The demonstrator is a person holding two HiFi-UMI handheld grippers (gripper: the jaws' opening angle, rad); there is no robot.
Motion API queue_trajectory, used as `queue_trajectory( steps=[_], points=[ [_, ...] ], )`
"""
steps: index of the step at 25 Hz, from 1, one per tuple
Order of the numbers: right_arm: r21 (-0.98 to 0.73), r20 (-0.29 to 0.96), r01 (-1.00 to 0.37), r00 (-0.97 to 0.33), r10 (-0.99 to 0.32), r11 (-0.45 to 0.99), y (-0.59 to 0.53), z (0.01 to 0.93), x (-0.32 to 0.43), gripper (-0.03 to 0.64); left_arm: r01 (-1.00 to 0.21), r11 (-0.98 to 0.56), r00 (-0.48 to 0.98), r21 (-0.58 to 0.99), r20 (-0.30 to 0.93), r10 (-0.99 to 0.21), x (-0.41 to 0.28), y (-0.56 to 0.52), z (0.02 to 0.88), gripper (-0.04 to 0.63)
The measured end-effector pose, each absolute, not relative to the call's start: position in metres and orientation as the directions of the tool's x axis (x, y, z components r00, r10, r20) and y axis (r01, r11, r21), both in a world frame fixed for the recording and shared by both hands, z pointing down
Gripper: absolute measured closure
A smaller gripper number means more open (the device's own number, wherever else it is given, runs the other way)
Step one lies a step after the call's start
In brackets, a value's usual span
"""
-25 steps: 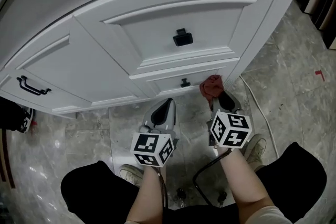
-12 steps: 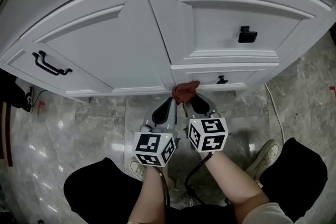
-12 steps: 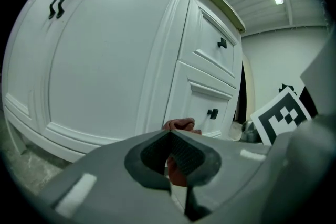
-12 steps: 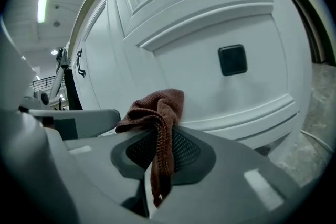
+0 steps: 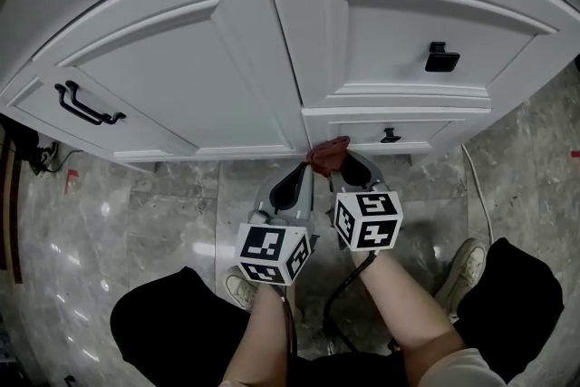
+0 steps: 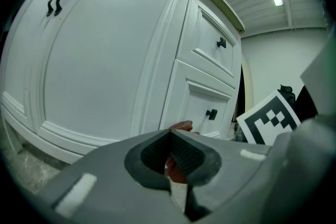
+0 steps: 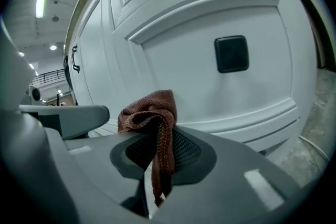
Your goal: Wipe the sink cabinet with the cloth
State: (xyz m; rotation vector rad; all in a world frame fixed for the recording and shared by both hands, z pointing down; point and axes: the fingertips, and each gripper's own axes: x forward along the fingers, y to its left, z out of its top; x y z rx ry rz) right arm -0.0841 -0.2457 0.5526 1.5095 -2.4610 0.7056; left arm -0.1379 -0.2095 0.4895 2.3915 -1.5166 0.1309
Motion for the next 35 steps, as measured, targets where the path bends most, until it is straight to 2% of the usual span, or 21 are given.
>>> queue_trajectory(
  steps=[25, 35],
  points=[
    [-0.307, 0.411, -0.949, -0.199, -0.889, 0.07, -0.254, 0.554, 0.105, 0.522, -0.818, -0.541, 0.574, 0.196, 0.219, -0.789, -0.016, -0.222, 0.491, 0.594],
    [-0.292, 0.459, -0.956, -0.13, -0.879, -0.011, -0.243, 0.553, 0.164, 0.531, -0.82, -0.535, 0.57, 0.205, 0.196, -0.798, -0.004, -0.222, 0.48, 0.594]
  ],
)
